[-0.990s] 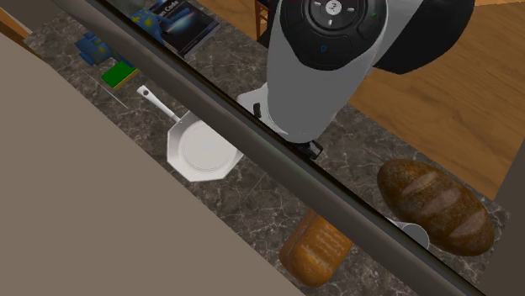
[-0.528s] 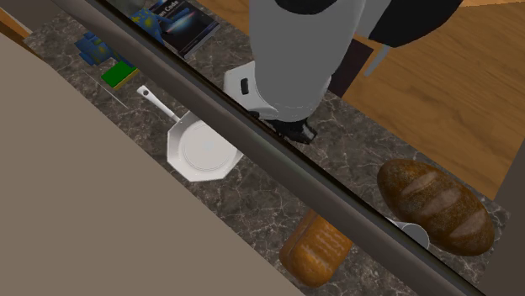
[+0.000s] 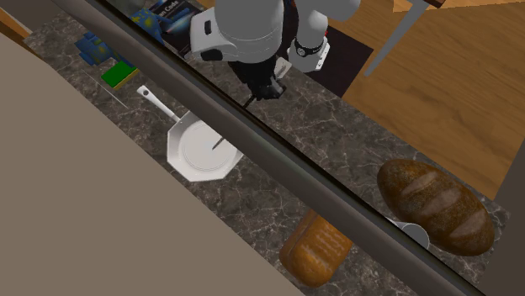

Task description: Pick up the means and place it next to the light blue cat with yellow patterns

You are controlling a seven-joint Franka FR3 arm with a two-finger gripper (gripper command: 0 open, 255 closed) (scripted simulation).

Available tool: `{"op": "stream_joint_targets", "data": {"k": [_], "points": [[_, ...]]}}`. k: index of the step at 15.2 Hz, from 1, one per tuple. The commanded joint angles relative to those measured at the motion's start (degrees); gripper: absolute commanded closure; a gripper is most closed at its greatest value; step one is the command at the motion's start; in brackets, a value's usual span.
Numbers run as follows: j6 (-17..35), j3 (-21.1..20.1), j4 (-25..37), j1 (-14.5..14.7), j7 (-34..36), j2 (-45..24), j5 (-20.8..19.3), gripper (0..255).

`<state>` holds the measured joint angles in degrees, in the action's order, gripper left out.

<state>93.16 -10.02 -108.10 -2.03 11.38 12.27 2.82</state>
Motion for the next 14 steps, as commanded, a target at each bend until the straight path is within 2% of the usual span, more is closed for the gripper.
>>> {"op": "stream_joint_targets", "data": {"k": [1, 7, 14], "points": [[0.11, 1.64, -3.18, -0.91, -2.73, 2.98, 0.02, 255], [-0.27, 6.98, -9.27, -3.71, -10.63, 9.26, -1.48, 255], [-0.93, 13.69, -13.44, -7.18, -19.91, 14.11, -4.72, 255]]}}
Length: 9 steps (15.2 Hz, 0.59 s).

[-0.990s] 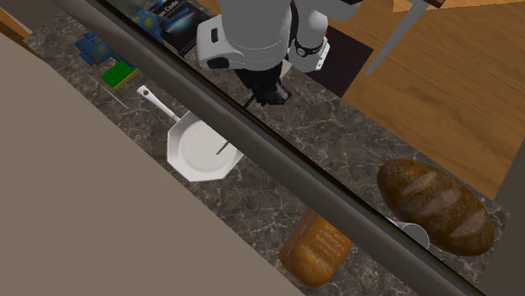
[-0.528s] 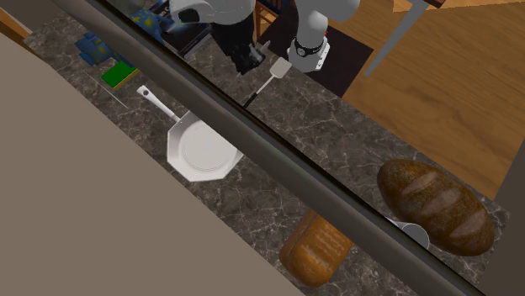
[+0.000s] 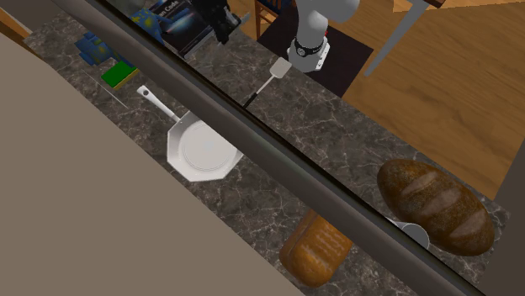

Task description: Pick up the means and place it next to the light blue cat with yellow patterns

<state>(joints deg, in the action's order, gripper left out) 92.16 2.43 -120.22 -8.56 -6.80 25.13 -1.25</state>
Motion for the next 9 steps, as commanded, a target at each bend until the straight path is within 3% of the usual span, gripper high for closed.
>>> {"op": "stream_joint_targets", "data": {"k": [1, 9], "points": [[-0.01, 2.22, -1.66, -1.17, -3.08, 1.71, -1.20, 255], [-0.33, 10.48, -2.17, -5.22, -14.05, 3.16, -5.75, 255]]}}
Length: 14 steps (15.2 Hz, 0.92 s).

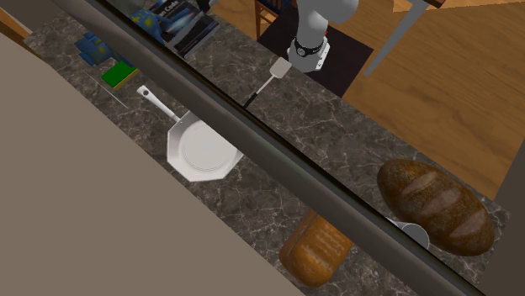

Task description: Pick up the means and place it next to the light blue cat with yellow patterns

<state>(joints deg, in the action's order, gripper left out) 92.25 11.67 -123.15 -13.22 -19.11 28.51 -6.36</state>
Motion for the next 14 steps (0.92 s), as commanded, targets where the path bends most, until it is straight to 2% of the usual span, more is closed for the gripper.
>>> {"op": "stream_joint_targets", "data": {"k": [1, 8, 14], "points": [[-0.41, 2.31, 0.97, -1.03, -3.14, -0.32, -1.18, 255], [0.03, 10.05, 4.18, -4.04, -13.24, -2.89, -4.33, 255], [0.78, 17.17, 9.33, -5.95, -22.44, -7.75, -5.38, 255]]}}
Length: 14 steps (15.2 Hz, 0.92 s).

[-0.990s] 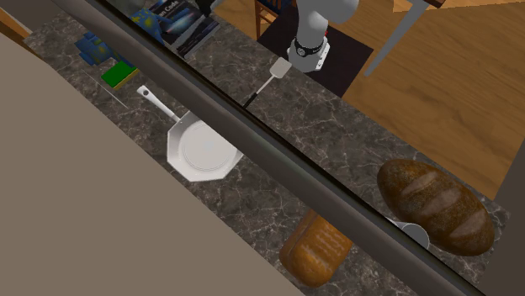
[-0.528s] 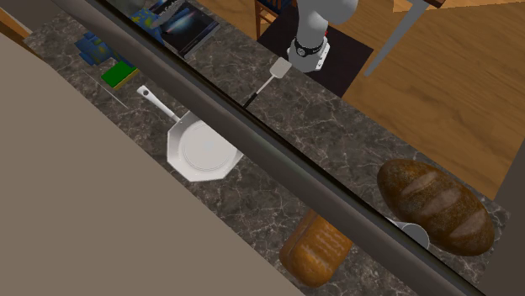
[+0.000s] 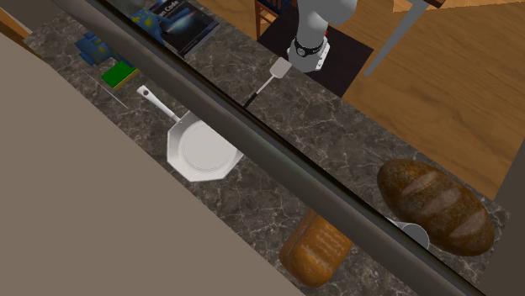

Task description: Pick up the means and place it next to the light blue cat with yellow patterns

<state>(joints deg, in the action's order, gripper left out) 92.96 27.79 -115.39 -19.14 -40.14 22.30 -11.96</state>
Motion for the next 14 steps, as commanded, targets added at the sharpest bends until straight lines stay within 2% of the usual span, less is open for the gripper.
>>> {"op": "stream_joint_targets", "data": {"k": [1, 14], "points": [[0.26, 2.72, 3.01, -0.36, -3.56, -2.98, 0.30, 255], [10.18, 3.82, -7.13, -0.89, -2.90, -2.73, -0.51, 255]]}}
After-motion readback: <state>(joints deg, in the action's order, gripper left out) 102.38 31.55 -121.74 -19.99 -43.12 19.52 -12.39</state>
